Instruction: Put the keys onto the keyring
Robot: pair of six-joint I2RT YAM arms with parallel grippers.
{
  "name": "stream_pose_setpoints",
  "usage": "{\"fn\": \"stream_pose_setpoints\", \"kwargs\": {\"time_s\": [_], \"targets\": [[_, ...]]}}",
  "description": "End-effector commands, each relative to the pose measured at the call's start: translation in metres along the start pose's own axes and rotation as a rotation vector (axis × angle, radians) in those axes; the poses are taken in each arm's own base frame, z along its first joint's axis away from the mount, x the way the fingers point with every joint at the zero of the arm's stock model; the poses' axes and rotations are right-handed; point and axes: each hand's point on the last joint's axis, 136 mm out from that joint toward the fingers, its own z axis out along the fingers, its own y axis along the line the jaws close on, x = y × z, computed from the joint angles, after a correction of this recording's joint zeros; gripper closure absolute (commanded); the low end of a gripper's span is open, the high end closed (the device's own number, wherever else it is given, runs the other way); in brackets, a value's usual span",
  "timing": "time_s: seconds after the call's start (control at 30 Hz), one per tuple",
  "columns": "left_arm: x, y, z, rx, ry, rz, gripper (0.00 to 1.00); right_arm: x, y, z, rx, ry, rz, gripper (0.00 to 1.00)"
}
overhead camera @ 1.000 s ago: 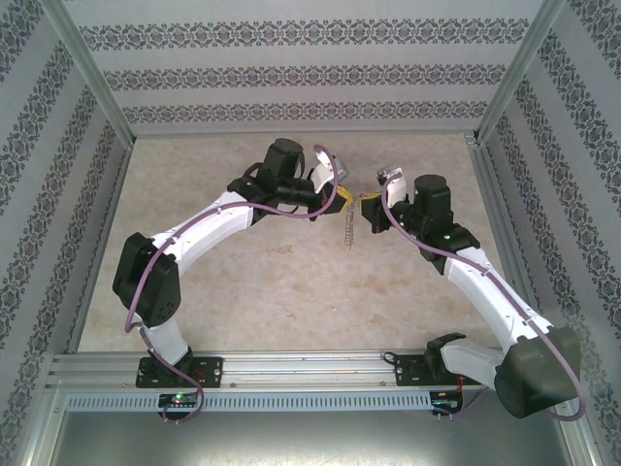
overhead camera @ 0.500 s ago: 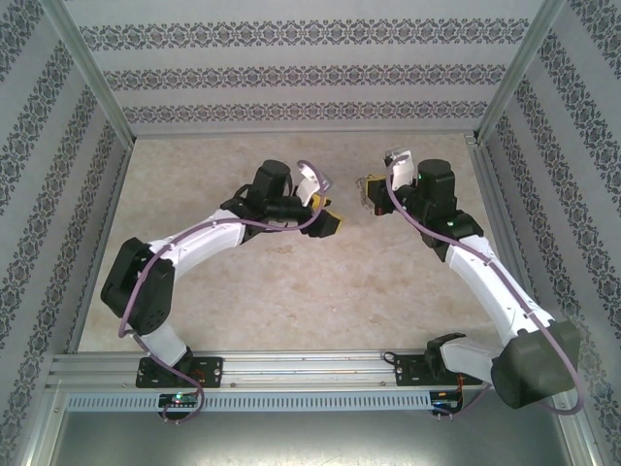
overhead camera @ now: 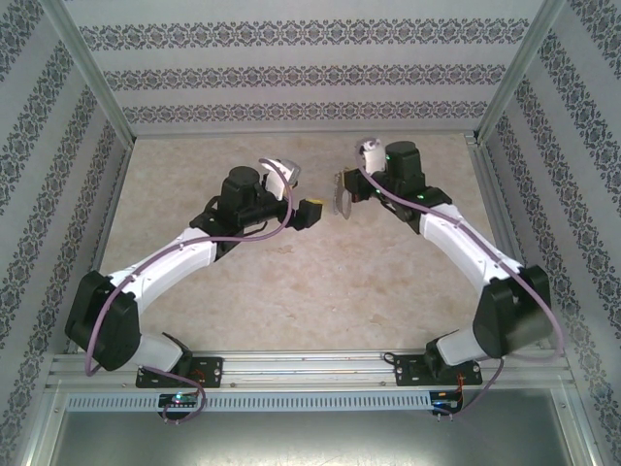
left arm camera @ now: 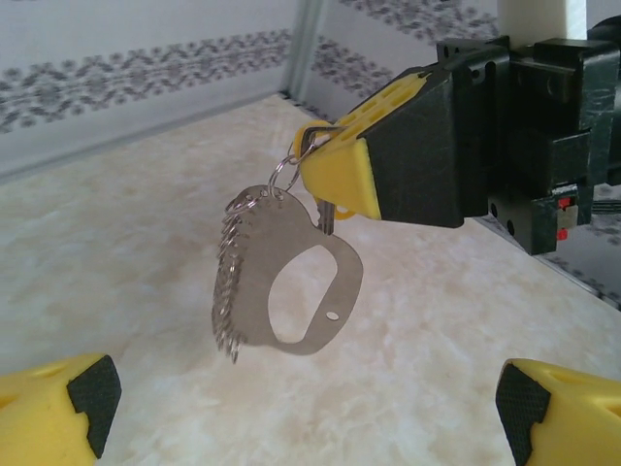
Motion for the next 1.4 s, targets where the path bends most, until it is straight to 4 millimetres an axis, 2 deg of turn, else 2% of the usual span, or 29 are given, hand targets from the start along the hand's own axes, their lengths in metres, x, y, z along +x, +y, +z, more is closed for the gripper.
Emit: {"fn": "stream_pose_setpoints", "kwargs": {"time_s": [0.0,0.13,0.23,0.33,0.47,0.63,0.77,1.03,1.37], "targets": [[-0.013,0.024,-0.015,-0.121,-0.060,-0.021,0.00,-0.033,0.018,0.020,-0.054,-0.061,-0.014,1.00],[-0.015,0.034,-0.023,-0.151,-0.068,-0.035,0.00,-0.045,0.026,0.054,-0.099,-0.052,0.002,1.00],[-0.016,0.037,-0.027,-0.160,-0.067,-0.034,0.00,-0.046,0.026,0.075,-0.114,-0.039,0.023,1.00],[-0.017,0.038,-0.029,-0.164,-0.066,-0.037,0.00,-0.033,0.016,0.092,-0.100,-0.012,0.044,1.00],[-0.018,0.040,-0.029,-0.173,-0.065,-0.041,0.00,-0.001,0.001,0.105,-0.080,0.043,0.088,1.00],[-0.019,0.041,-0.029,-0.177,-0.068,-0.052,0.00,0.042,-0.009,0.108,-0.068,0.108,0.133,1.00],[-0.020,0.040,-0.027,-0.168,-0.069,-0.062,0.00,0.066,-0.011,0.104,-0.059,0.139,0.158,1.00],[-0.021,0.036,-0.026,-0.147,-0.070,-0.071,0.00,0.110,-0.018,0.095,-0.030,0.220,0.190,1.00],[-0.023,0.035,-0.026,-0.139,-0.045,-0.081,0.00,0.157,-0.012,0.096,-0.034,0.325,0.235,1.00]]}}
